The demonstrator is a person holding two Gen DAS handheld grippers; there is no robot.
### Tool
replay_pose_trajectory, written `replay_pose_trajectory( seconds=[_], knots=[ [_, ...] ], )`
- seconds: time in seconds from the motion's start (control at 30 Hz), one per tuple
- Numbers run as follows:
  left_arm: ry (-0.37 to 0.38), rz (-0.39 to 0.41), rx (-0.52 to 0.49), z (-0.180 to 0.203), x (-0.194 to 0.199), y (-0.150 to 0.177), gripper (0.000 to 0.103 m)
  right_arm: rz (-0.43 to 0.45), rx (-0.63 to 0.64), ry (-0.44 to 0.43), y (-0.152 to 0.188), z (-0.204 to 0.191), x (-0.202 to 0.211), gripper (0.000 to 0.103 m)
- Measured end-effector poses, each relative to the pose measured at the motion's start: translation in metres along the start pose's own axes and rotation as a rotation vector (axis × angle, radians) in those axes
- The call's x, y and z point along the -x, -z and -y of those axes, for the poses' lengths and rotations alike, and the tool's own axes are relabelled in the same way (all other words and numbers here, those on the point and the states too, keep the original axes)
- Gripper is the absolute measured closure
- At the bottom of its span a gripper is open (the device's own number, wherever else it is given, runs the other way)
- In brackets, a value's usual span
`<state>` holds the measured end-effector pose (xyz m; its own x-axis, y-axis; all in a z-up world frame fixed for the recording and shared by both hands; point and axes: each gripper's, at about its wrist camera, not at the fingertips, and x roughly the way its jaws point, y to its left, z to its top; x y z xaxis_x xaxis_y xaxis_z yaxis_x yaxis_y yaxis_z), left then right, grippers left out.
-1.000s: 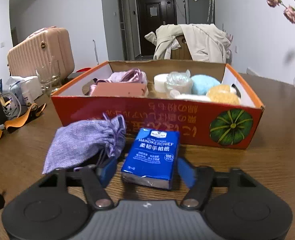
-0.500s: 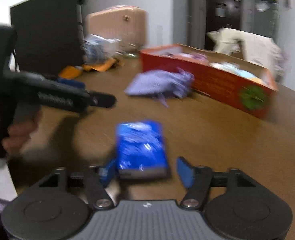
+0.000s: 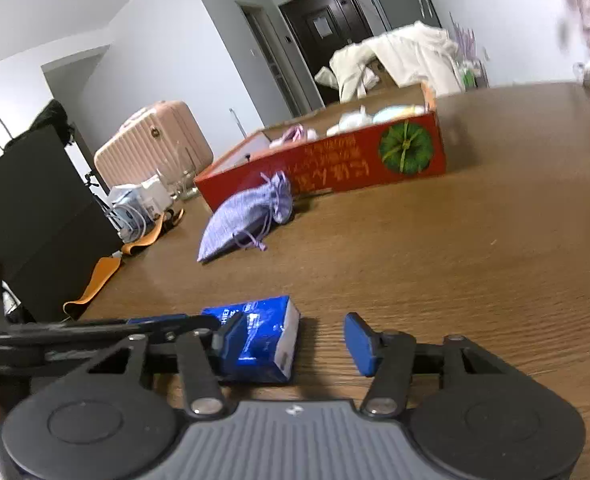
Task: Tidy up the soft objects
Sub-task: 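Close both grippers on the blue HANDKERCHIEF tissue pack, then lift the tissue pack with both grippers and lower it into the box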
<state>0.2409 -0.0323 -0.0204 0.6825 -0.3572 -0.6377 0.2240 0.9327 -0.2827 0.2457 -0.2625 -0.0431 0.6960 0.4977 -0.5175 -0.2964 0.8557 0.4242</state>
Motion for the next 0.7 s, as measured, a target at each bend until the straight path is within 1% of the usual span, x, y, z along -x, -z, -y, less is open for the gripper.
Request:
replay_pose_trajectory(
  seconds=[0.07, 0.1, 0.17, 0.2, 0.23, 0.33, 0.43, 0.53, 0.6, 0.7],
  knots=[
    [0.032, -0.007, 0.024, -0.005, 0.002, 0.001, 0.065, -0.01, -0.025, -0.015, 0.0, -0.001, -0.011, 0.063],
    [0.047, -0.007, 0.034, -0.007, 0.002, 0.0, 0.068, -0.009, -0.035, -0.026, 0.0, -0.001, -0.012, 0.065],
    [0.08, -0.008, 0.043, -0.008, 0.0, 0.0, 0.077, -0.013, -0.052, -0.044, 0.0, 0.001, -0.015, 0.075],
    [0.089, -0.009, 0.043, -0.007, 0.0, 0.0, 0.077, -0.015, -0.056, -0.055, 0.0, 0.001, -0.015, 0.078],
    [0.084, -0.007, 0.037, -0.006, -0.001, -0.001, 0.077, -0.015, -0.062, -0.059, 0.0, 0.0, -0.016, 0.078],
    [0.081, 0.009, 0.011, 0.001, -0.003, -0.007, 0.076, -0.006, -0.05, -0.033, -0.002, -0.005, -0.015, 0.078],
    [0.098, 0.025, -0.019, 0.005, -0.005, -0.022, 0.076, 0.011, -0.043, -0.011, -0.012, -0.006, -0.012, 0.078],
    [0.109, 0.07, -0.064, 0.008, -0.008, -0.049, 0.076, 0.051, -0.01, 0.0, -0.029, -0.009, -0.011, 0.078],
    [0.103, 0.105, -0.105, 0.013, -0.011, -0.067, 0.076, 0.089, 0.007, 0.001, -0.044, -0.012, -0.011, 0.078],
    [0.104, 0.159, -0.157, 0.017, -0.018, -0.101, 0.076, 0.151, 0.003, -0.007, -0.075, -0.009, -0.015, 0.078]
  ],
)
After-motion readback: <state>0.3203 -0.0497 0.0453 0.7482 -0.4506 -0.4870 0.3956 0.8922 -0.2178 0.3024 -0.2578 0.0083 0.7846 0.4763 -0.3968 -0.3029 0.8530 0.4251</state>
